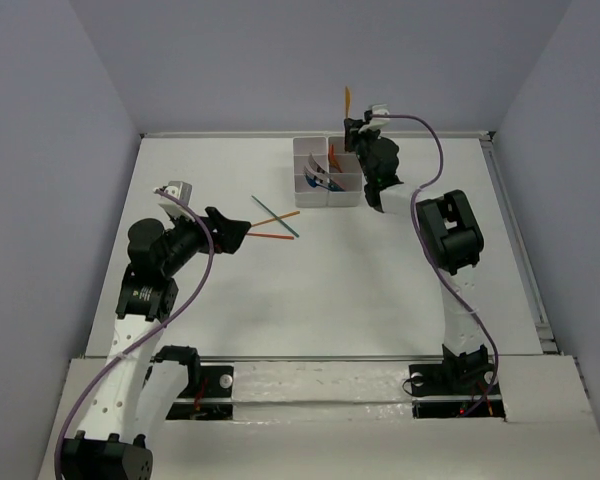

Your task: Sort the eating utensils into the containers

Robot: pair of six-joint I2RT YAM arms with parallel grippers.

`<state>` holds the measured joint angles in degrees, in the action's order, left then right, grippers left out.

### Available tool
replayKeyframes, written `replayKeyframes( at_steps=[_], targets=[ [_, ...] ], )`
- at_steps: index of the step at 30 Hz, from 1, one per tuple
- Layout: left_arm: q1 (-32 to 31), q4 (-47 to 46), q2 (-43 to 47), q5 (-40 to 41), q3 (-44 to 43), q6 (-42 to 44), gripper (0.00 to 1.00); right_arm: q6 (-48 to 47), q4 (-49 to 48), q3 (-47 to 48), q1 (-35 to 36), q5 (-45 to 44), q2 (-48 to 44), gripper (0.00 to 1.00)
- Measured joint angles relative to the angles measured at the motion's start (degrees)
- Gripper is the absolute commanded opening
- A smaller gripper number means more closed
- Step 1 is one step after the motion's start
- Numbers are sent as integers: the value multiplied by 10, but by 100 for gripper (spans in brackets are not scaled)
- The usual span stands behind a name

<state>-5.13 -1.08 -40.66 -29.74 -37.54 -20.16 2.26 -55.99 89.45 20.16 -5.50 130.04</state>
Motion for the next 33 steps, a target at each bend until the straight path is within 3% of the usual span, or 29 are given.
replayKeyframes(
  at_steps=[4,13,21,28,33],
  targets=[
    [0,0,0,0,0,-2,99,5,-8,-7,0,2,0,50],
    [0,-3,4,2,0,-9,99,15,9,-45,0,6,-31,71],
    [0,-27,16,5,0,-19,94,84,110,-144,1,36,-229,72],
    [0,-41,-45,12,5,-67,83,153,229,-275,39,93,-436,68],
    [-36,-63,-112,69,16,-144,76,173,329,-352,63,127,-489,67]
  ],
)
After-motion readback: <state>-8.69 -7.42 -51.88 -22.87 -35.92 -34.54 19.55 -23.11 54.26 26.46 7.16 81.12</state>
